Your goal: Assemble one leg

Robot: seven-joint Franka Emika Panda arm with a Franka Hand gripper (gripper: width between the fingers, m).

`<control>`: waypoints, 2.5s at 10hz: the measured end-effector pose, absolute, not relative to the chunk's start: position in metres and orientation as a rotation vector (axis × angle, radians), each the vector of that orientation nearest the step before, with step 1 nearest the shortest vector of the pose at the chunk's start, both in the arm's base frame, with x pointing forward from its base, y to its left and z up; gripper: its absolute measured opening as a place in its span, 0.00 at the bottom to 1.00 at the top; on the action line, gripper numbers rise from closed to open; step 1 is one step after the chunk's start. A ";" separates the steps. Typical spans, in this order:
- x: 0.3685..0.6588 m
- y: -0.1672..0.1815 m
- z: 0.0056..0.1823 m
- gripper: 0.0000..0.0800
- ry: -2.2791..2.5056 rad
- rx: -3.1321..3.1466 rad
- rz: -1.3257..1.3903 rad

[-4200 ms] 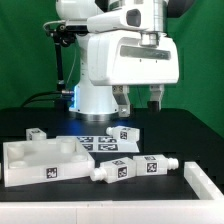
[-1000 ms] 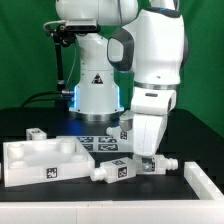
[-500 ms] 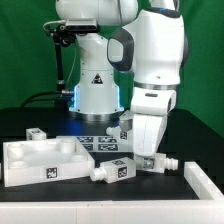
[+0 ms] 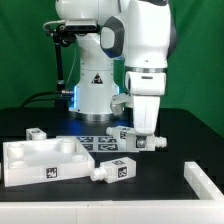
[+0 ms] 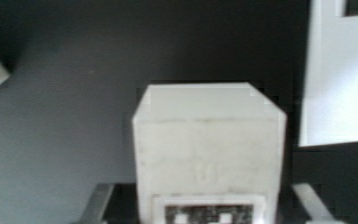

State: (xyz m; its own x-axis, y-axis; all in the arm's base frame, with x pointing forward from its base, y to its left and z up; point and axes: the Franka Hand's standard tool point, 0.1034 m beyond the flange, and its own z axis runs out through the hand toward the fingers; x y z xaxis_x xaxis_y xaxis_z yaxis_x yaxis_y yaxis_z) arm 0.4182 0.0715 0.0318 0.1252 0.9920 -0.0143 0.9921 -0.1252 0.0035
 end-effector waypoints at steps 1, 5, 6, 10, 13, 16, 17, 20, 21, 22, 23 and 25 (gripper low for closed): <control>0.420 0.072 0.031 0.35 2.071 2.347 -0.016; 0.407 0.094 0.027 0.35 2.030 2.391 0.043; 0.390 0.111 0.020 0.35 2.059 2.387 0.070; 0.389 0.125 0.007 0.35 2.086 2.381 0.121; 0.398 0.131 0.008 0.35 2.088 2.370 0.164; 0.398 0.131 0.007 0.58 2.089 2.371 0.161; 0.398 0.130 0.007 0.73 2.090 2.369 0.157; 0.421 0.097 0.044 0.81 2.129 2.258 0.100; 0.433 0.089 0.054 0.81 2.121 2.245 0.097; 0.445 0.081 0.057 0.81 2.135 2.216 0.111; 0.460 0.069 0.055 0.81 2.173 2.174 0.107; 0.495 0.047 0.057 0.81 2.207 2.136 0.066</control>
Offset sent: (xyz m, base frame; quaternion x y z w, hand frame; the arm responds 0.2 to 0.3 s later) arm 0.0000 0.0000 0.0000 0.0000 0.0000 0.0000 1.0000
